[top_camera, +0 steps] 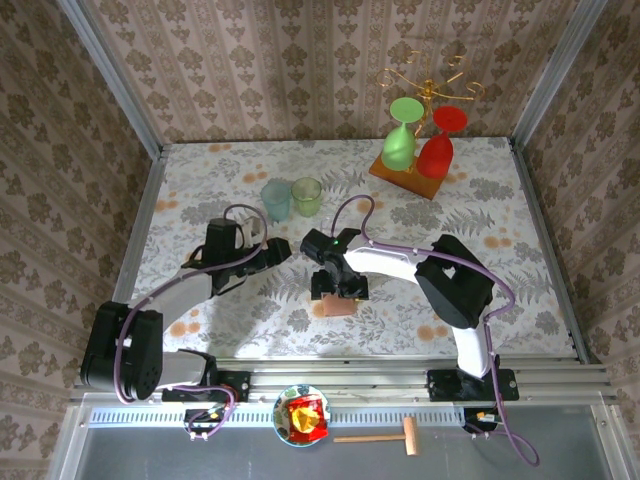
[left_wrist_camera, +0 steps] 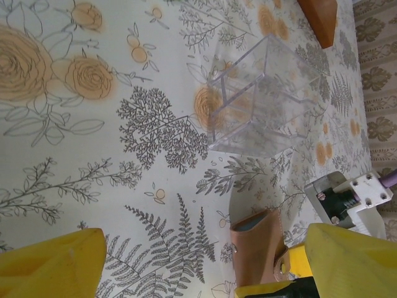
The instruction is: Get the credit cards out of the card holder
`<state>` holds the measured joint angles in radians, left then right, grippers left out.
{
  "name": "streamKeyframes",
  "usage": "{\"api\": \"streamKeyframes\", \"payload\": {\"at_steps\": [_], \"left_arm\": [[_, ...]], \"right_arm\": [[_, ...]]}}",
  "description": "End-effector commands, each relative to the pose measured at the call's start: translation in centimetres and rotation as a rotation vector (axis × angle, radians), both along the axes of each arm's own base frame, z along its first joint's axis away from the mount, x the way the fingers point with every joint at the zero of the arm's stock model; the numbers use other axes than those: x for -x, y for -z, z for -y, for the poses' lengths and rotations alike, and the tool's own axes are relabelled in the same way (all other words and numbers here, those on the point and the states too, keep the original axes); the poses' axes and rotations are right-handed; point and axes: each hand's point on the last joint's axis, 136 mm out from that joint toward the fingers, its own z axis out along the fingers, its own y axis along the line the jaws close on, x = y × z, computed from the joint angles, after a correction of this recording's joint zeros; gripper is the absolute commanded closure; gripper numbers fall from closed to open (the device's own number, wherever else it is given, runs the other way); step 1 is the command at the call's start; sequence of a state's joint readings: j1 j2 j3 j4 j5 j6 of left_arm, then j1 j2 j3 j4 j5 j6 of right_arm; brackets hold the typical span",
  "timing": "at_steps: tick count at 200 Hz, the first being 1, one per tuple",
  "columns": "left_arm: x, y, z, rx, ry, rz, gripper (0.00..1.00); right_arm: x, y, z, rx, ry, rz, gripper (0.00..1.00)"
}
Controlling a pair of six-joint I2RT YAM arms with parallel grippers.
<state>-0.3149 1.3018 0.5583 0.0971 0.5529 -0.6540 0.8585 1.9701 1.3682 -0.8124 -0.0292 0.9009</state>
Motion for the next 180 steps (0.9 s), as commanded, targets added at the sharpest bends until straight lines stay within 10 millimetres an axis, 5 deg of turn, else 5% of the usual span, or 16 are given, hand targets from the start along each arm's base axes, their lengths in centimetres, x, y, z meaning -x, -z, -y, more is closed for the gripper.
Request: {"api": "streamKeyframes", "payload": {"at_steps": [1,94,138,180], "left_arm": [[0.5,-0.6,0.9,0.041,-0.004,-0.019,0.16],[2.7,0.3,6.0,0.209,-0.042,-0.207,0.29],[3.7,0.2,7.7,0.246,0.002,-0.250,0.56],[5.2,1.0,9.1,0.252,0.065,-0.313,0.70]], "right_arm": [[-0.1,-2.3,0.7,0.016,0.004,0.046,0.10],[0.1,-5.5,3.6,-0.094,0.016,0.082,0.20],[0.2,-5.4,3.5,-0.129,0.026,0.085,0.30],[0.2,-4.8,2.9,-0.152,0.030,0.073,0.41]]}}
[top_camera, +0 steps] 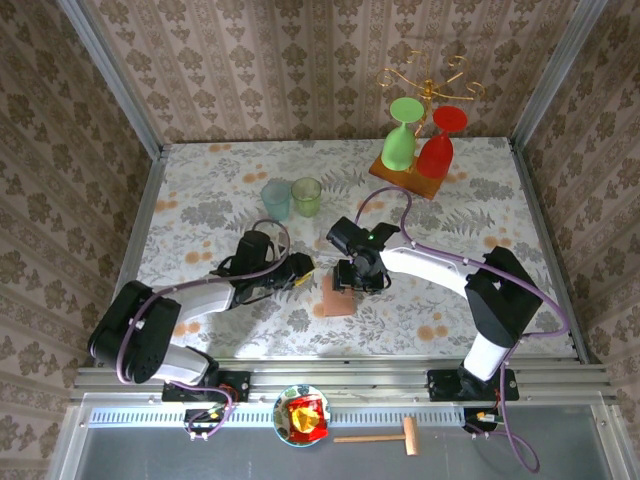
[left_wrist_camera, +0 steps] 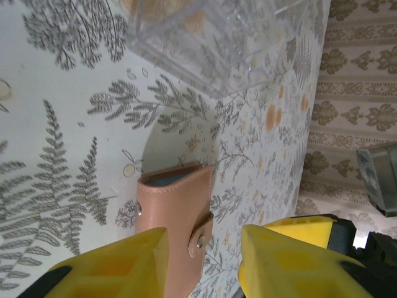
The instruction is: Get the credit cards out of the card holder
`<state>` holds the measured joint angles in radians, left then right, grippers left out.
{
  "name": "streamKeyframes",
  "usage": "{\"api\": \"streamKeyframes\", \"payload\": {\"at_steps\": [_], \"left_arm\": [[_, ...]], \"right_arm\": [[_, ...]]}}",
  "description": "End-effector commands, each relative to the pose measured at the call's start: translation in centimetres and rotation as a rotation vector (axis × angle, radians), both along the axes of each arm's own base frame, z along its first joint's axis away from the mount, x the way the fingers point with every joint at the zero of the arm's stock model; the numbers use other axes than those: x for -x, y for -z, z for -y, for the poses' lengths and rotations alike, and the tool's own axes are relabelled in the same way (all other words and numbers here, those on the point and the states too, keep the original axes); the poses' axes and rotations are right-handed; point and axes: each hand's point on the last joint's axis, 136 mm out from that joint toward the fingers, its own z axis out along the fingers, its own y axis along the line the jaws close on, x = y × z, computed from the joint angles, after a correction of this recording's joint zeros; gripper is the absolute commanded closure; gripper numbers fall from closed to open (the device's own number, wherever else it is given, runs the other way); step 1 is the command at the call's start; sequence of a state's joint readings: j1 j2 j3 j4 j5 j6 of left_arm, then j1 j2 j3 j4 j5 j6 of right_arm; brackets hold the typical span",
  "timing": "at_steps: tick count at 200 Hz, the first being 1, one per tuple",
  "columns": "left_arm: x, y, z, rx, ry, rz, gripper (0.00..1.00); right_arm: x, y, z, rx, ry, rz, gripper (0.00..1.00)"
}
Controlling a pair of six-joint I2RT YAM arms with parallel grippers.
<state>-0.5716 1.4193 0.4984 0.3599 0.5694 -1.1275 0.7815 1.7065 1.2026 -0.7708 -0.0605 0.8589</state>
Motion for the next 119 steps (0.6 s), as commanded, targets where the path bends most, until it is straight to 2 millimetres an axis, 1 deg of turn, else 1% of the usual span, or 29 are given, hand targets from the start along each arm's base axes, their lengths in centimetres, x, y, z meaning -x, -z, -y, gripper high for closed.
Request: {"api": "streamKeyframes", "payload": {"at_steps": [1,16,19,32,55,88,119], "left_arm": [[0.7,-0.4,1.3,0.043,0.051,-0.022,0.71],[1.0,0.0,1.4,0.060,0.054,-0.036,0.76],[1.4,-0.1,1.6,0.078,0.074,-0.047,0.77],[1.7,0.0,1.9,0.104,0.084,-0.066,0.80],[2.1,0.6,1.6,0.108,0.078,-0.096,0.87],[2.1,1.7,0.5,0.071,0.031,-0.104,0.89],[2.1,1.7,-0.3,0.066,0.025,-0.105,0.89]], "right_arm": [[0.1,-0.1,-0.5,-0.032,-0.002,-0.005,0.41],[0.1,0.0,-0.8,-0.033,-0.001,-0.015,0.45],[0.1,0.0,-0.9,-0.034,-0.002,-0.017,0.47],[0.1,0.1,-1.1,-0.035,0.001,-0.020,0.50],[0.1,0.3,-1.4,-0.011,-0.002,-0.022,0.54],[0.1,0.8,-1.9,0.044,-0.015,-0.031,0.56],[-0.2,1.2,-2.5,0.064,-0.024,-0.038,0.57]]}}
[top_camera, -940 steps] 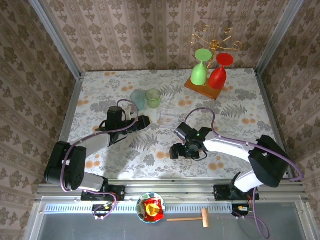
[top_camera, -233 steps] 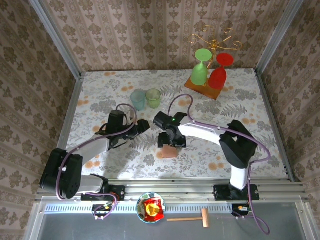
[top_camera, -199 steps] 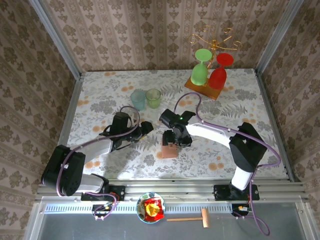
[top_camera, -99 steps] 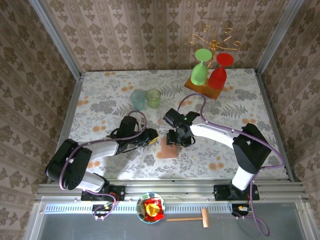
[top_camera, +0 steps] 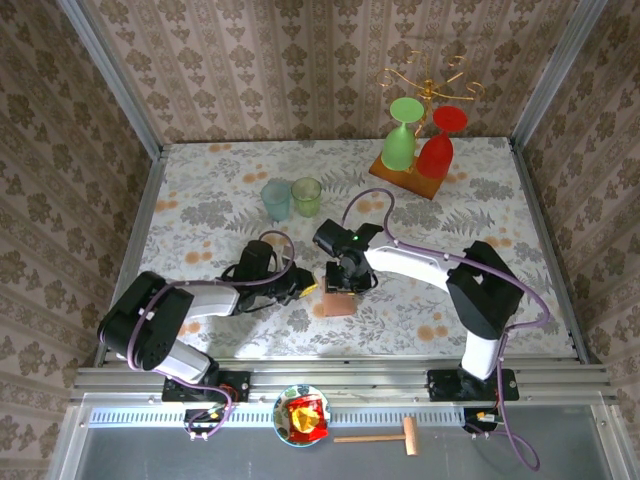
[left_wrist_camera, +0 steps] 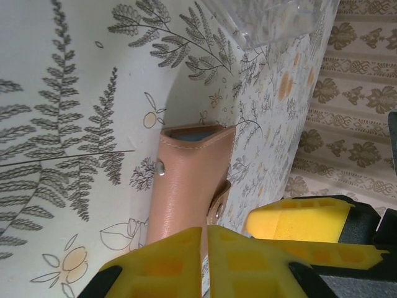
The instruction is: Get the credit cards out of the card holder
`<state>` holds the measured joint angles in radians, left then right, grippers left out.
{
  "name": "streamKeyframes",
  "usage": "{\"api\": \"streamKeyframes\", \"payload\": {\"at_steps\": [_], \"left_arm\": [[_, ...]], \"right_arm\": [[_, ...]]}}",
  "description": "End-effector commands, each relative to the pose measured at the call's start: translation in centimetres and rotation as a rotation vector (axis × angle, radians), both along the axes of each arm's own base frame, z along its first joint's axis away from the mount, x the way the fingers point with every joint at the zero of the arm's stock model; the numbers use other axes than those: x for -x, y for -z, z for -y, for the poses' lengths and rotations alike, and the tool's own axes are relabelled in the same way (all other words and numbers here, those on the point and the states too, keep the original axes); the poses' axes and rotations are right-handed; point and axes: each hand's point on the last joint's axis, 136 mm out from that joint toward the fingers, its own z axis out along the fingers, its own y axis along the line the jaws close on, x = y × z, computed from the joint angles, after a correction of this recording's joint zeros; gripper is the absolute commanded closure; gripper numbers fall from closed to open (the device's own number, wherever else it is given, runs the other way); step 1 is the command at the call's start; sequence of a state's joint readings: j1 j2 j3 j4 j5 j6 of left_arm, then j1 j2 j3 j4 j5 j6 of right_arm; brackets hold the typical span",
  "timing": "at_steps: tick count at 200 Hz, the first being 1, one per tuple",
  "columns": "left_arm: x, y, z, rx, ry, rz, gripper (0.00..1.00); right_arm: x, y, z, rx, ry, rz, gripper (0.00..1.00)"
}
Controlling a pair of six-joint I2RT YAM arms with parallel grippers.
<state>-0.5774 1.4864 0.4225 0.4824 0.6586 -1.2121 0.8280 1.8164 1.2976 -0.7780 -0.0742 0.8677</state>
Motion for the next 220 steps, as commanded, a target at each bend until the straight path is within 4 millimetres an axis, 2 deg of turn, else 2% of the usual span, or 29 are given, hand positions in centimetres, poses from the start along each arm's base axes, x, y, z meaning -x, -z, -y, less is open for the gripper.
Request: {"api": "streamKeyframes", "payload": {"at_steps": [1,80,220], "left_arm": [[-0.2,-0.6,-0.6,0.011,-0.010,0.013,0.89],[-0.9,-0.7,-2.5,0.000,-0.034,0.021,0.89],[-1.2,-1.0,-2.3,0.010,-0.029,0.026,0.91]], "right_arm": [[-0.1,0.2,0.4,0.059,0.015,-0.010,0.57],[0.0,1.2,0.6,0.140,-0.005,-0.032,0.59],[-0.5,3.2,0.1,0.169,-0.041,-0.052,0.64]]}}
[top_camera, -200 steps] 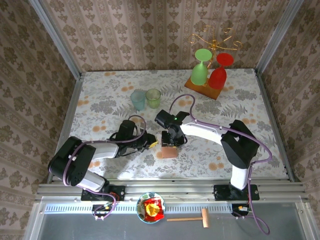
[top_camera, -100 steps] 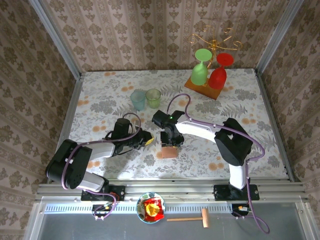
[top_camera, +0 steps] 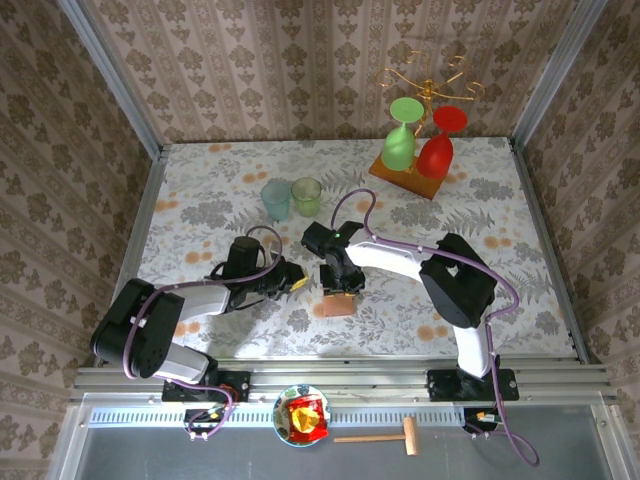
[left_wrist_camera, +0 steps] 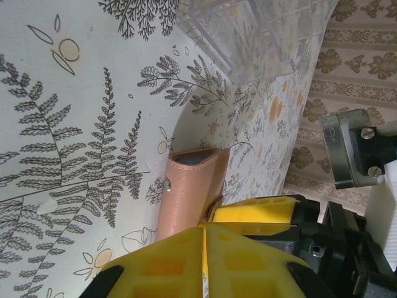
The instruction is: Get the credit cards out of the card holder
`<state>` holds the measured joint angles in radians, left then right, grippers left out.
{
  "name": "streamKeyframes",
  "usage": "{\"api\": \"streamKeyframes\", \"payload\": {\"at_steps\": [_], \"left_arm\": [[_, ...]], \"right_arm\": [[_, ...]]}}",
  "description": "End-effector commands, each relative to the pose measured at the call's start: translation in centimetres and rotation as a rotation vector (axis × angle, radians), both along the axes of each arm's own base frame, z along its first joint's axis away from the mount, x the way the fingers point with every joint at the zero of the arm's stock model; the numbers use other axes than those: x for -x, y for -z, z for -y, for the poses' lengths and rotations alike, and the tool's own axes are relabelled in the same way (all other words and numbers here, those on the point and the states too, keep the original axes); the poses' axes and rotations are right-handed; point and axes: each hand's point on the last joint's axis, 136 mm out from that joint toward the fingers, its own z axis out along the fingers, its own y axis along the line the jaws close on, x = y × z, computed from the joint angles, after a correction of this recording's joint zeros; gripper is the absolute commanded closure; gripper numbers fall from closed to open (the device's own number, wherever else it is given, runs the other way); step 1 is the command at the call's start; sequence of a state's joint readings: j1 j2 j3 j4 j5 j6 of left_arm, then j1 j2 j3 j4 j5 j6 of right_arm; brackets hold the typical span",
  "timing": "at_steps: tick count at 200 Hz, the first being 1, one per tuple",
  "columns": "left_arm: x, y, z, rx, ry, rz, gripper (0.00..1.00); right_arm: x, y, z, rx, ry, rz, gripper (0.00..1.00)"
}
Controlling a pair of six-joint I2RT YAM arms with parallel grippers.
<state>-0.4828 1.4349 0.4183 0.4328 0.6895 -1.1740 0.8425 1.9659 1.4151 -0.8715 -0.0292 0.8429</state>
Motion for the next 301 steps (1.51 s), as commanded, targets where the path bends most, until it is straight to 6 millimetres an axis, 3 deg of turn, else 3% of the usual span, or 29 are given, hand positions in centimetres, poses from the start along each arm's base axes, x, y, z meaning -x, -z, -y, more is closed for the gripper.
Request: {"api": "streamKeyframes", "payload": {"at_steps": [1,84,187,248,301], "left_arm": [[0.4,-0.2,0.0,0.003,0.024,0.006,0.91],[0.7,-1.0,1.0,-0.007,0.052,0.015,0.91],[1.1,-1.4,3.4,-0.001,0.084,0.007,0.91],[1.4,-1.4,4.6,-0.011,0.107,-0.004,0.91],[1.0,-0.5,5.4,-0.048,0.092,-0.014,0.91]], "right_arm": [[-0.1,0.8,0.3,0.045,-0.009,-0.004,0.64],[0.7,1.7,0.0,0.008,-0.001,-0.034,0.75],[0.9,1.1,-1.0,-0.193,0.060,-0.031,0.78],[1.0,1.2,-0.2,-0.274,0.106,-0.041,0.79],[0.3,0.1,0.3,-0.337,0.125,-0.008,0.76]]}}
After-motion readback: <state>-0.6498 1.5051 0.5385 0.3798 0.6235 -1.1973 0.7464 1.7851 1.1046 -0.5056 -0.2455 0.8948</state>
